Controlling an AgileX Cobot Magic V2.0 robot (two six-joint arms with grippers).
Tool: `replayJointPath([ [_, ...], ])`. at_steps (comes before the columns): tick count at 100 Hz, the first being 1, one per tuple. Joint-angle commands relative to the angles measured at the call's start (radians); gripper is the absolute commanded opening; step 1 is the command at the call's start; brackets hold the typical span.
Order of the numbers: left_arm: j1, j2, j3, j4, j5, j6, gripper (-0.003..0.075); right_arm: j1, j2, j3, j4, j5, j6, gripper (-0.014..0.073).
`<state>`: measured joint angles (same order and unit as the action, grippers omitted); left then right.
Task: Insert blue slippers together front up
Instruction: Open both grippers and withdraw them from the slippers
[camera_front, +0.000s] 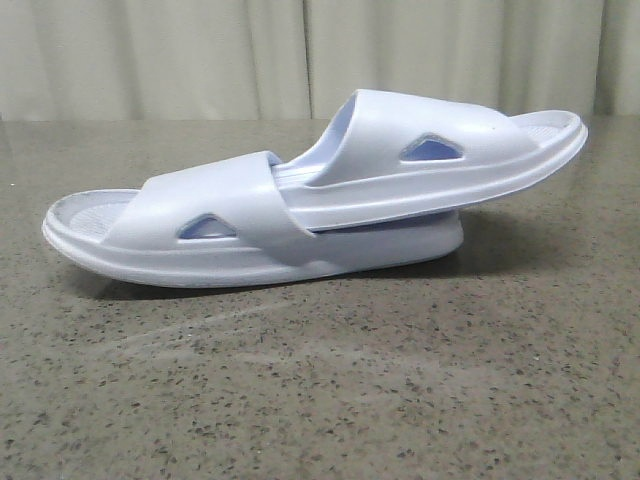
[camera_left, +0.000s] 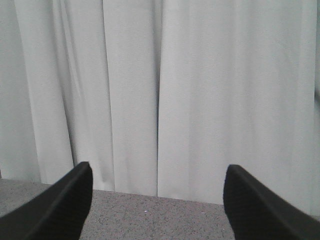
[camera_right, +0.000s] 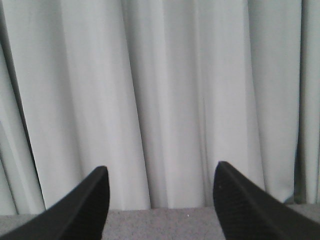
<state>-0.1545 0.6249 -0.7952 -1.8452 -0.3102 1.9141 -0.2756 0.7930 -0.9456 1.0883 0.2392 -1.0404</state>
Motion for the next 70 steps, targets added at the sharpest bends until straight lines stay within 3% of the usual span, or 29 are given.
replayJointPath([
  [1, -0.009, -0.028, 0.003, -0.011, 0.024, -0.01, 0.0486, 0.075, -0.019, 0.062, -0.021, -0.153, -0.013, 0.0391],
  [25, -0.009, -0.119, 0.119, -0.011, 0.026, -0.073, 0.0486, 0.295, -0.097, 0.223, -0.113, -0.414, -0.013, 0.0391],
  [59, -0.009, -0.343, 0.275, -0.011, 0.066, -0.08, 0.0486, 0.348, -0.346, 0.37, -0.119, -0.416, -0.013, 0.0391],
  [70, -0.009, -0.406, 0.333, -0.011, 0.068, -0.08, 0.0486, 0.348, -0.443, 0.427, -0.119, -0.346, -0.013, 0.0391],
])
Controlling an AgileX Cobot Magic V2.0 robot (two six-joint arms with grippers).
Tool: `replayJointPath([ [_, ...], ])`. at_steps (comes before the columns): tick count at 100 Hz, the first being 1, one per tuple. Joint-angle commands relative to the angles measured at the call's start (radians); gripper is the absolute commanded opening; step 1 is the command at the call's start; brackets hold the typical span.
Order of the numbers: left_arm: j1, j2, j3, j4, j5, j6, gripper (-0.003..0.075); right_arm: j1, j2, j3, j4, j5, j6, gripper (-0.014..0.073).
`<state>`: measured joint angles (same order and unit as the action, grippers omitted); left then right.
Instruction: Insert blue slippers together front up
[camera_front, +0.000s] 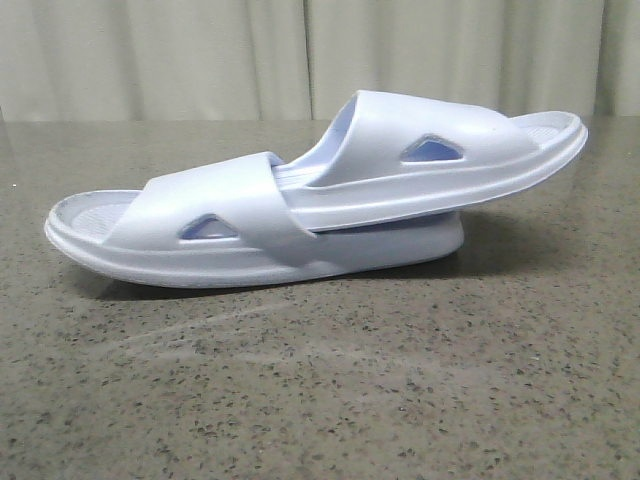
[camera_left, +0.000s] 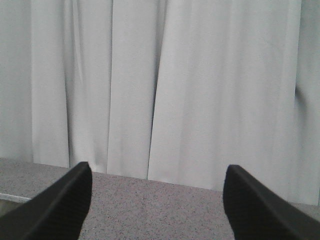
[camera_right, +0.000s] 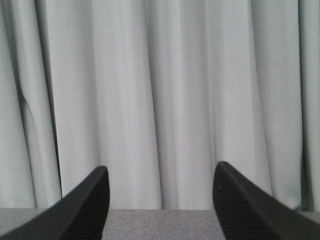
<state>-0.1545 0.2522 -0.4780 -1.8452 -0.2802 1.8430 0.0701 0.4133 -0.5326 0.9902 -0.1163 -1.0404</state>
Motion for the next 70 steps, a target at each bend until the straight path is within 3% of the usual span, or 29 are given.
replayJointPath([
  [1, -0.009, -0.037, 0.02, -0.011, 0.038, -0.009, 0.0486, 0.002, -0.069, 0.022, -0.021, 0.016, -0.013, 0.0391],
  [18, -0.009, -0.121, 0.107, -0.011, 0.04, -0.009, 0.0486, 0.002, -0.178, 0.116, -0.021, 0.074, -0.013, 0.0391],
  [58, -0.009, -0.141, 0.201, -0.011, 0.048, -0.009, 0.0485, 0.002, -0.228, 0.203, -0.021, -0.074, -0.013, 0.0387],
  [70, -0.009, -0.141, 0.201, -0.011, 0.048, -0.009, 0.0447, 0.002, -0.228, 0.203, -0.021, -0.091, -0.013, 0.0281],
])
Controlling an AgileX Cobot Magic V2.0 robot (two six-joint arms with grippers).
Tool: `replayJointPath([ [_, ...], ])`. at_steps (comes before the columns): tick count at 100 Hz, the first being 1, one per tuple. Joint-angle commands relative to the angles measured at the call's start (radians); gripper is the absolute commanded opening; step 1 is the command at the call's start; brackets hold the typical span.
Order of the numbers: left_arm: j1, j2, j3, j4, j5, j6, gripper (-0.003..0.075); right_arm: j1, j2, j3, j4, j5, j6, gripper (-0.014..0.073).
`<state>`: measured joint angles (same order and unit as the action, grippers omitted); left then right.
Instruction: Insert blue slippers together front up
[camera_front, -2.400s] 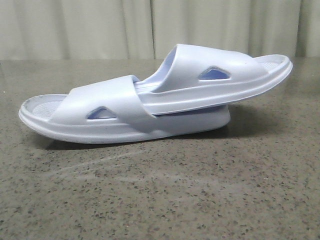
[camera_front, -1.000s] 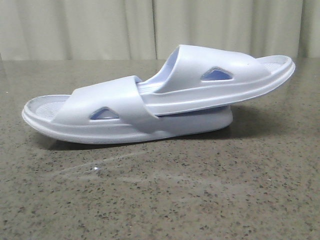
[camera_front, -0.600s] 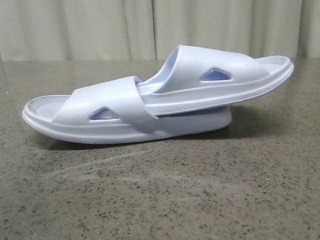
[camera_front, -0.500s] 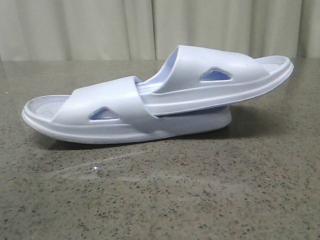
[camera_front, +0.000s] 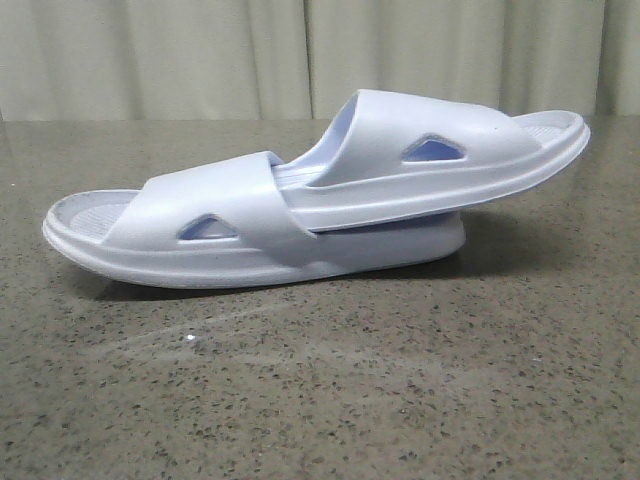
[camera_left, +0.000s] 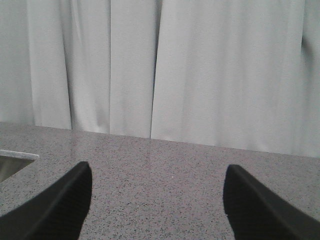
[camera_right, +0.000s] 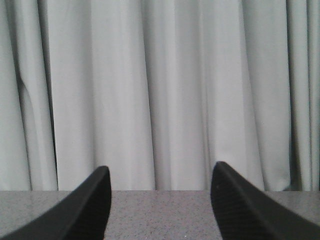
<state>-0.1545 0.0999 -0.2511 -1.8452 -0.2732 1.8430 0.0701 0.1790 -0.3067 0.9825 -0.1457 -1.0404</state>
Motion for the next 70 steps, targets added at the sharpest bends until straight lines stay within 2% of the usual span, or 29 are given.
replayJointPath([
  [1, -0.009, 0.011, -0.026, -0.011, 0.041, -0.009, 0.0441, 0.002, 0.006, -0.023, -0.013, -0.061, -0.013, 0.0272],
  [13, -0.009, 0.011, -0.026, -0.011, 0.041, -0.009, 0.0307, 0.002, 0.006, -0.023, -0.013, -0.063, -0.013, 0.0098],
  [26, -0.009, 0.011, -0.026, -0.011, 0.041, -0.009, 0.0125, 0.002, 0.006, -0.023, -0.013, -0.063, -0.013, -0.0079],
  [29, -0.009, 0.011, -0.026, -0.011, 0.041, -0.009, 0.0087, 0.002, 0.006, -0.023, -0.013, -0.063, -0.013, -0.0106],
  [35, -0.009, 0.011, -0.026, -0.011, 0.041, -0.009, 0.0015, 0.002, 0.006, -0.023, -0.013, -0.063, -0.013, -0.0107],
  [70, -0.009, 0.011, -0.026, -0.011, 0.041, -0.009, 0.0016, 0.002, 0.006, -0.023, -0.011, -0.051, -0.013, -0.0107],
])
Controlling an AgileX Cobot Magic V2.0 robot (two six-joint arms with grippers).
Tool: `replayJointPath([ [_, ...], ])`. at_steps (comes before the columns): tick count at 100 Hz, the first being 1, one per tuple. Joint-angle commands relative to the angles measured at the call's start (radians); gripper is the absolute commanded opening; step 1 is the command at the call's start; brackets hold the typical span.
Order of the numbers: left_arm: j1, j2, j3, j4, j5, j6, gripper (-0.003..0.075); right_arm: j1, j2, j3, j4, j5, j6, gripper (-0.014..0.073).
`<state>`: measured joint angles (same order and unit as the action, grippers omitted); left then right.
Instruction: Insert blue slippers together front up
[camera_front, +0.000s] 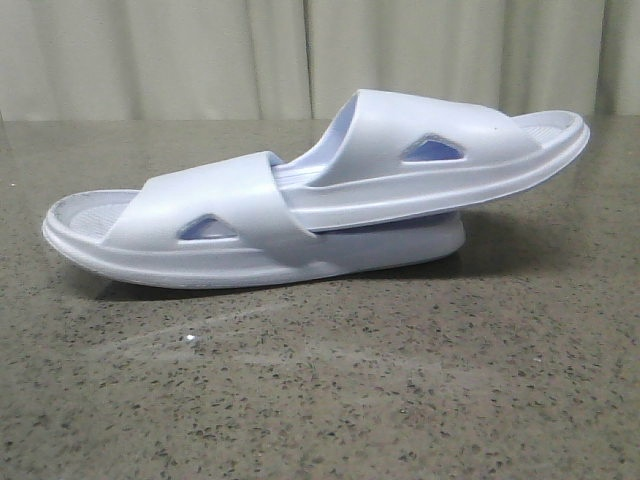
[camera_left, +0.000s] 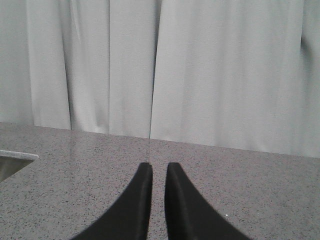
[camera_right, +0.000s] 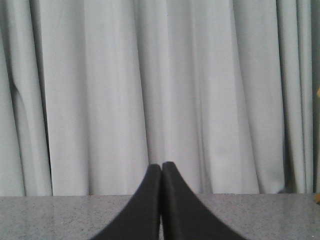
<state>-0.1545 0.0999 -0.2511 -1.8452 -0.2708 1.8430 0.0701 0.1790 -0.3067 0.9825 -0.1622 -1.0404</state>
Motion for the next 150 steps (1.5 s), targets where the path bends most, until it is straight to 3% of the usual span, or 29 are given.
replayJointPath([
  [1, -0.009, 0.011, -0.026, -0.011, 0.039, -0.009, 0.0016, 0.002, 0.006, -0.023, -0.011, -0.035, -0.013, -0.0107],
  [72, -0.009, 0.011, -0.026, -0.009, 0.039, -0.009, 0.0016, 0.002, 0.006, -0.023, -0.011, -0.035, -0.013, -0.0107],
  [84, -0.009, 0.009, -0.026, 0.172, 0.085, -0.03, 0.0016, 0.002, 0.006, -0.023, -0.011, -0.035, -0.013, -0.0107],
  [89, -0.009, 0.009, -0.026, 0.302, 0.149, -0.103, 0.0016, 0.002, 0.006, -0.023, -0.011, -0.037, -0.013, -0.0107],
  [96, -0.009, 0.009, -0.026, 0.573, 0.249, -0.309, 0.0016, 0.002, 0.006, -0.023, -0.011, -0.037, -0.013, -0.0107],
  [104, -0.009, 0.009, -0.026, 0.927, 0.362, -0.638, 0.0016, 0.002, 0.006, -0.023, -0.011, -0.037, -0.013, -0.0107],
  [113, 0.01, 0.005, -0.021, 1.163, 0.454, -0.969, 0.0016, 0.002, 0.006, -0.023, -0.011, -0.037, -0.013, -0.0107],
  [129, 0.06, -0.049, 0.036, 1.373, 0.484, -1.311, 0.0016, 0.002, 0.006, -0.023, -0.011, -0.037, -0.013, -0.0107],
  [150, 0.078, -0.132, 0.147, 1.575, 0.445, -1.542, 0.0016, 0.002, 0.008, -0.023, -0.011, -0.037, -0.013, -0.0107],
])
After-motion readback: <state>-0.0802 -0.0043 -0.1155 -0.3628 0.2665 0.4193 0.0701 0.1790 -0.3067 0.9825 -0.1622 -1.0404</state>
